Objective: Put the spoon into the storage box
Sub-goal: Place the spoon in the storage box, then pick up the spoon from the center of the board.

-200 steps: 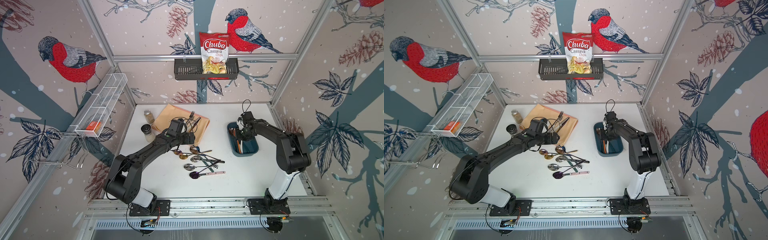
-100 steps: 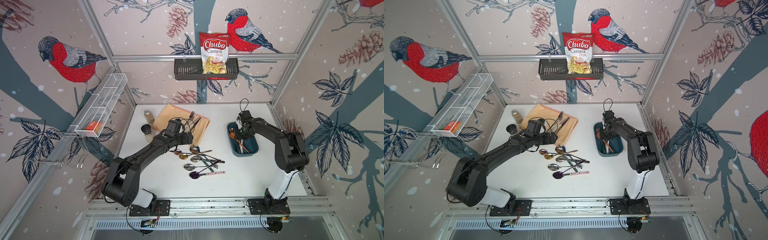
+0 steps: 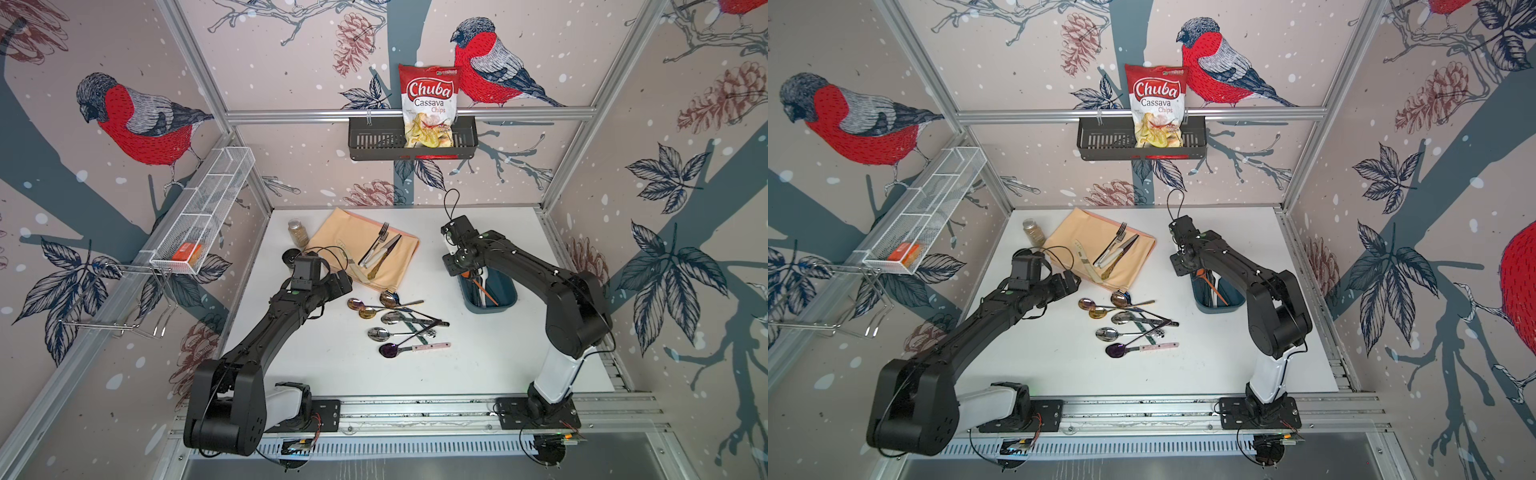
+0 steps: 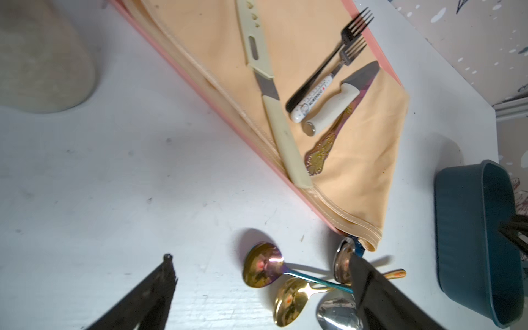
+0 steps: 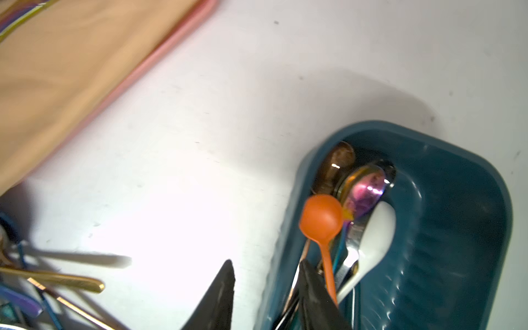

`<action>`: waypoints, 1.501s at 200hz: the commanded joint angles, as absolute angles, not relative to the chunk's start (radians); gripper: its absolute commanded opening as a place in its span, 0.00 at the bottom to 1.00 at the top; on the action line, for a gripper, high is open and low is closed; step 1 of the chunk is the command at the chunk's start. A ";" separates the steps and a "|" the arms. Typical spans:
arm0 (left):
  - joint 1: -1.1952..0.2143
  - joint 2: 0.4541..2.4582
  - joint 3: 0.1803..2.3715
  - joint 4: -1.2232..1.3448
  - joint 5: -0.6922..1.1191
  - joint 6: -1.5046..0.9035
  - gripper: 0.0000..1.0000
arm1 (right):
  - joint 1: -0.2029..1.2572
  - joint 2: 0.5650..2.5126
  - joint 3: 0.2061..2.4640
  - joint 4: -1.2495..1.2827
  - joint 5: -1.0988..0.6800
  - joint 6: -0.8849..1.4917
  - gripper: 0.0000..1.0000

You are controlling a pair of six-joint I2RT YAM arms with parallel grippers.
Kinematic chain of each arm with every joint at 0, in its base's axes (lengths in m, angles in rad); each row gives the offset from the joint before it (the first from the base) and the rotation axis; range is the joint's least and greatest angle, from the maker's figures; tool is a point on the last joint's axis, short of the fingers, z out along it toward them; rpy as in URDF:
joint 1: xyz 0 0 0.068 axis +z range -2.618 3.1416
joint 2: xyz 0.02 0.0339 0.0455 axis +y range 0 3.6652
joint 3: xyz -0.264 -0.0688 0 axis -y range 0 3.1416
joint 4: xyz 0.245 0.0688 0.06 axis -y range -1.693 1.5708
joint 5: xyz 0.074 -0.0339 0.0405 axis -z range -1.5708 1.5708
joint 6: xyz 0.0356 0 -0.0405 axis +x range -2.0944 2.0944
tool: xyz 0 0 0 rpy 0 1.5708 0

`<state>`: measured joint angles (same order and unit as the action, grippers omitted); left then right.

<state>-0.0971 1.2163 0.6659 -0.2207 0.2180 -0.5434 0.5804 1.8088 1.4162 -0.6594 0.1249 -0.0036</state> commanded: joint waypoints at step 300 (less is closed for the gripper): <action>0.004 1.222 0.666 -0.223 0.373 -0.508 0.96 | 0.959 2.104 1.562 -0.700 -0.117 -0.172 0.29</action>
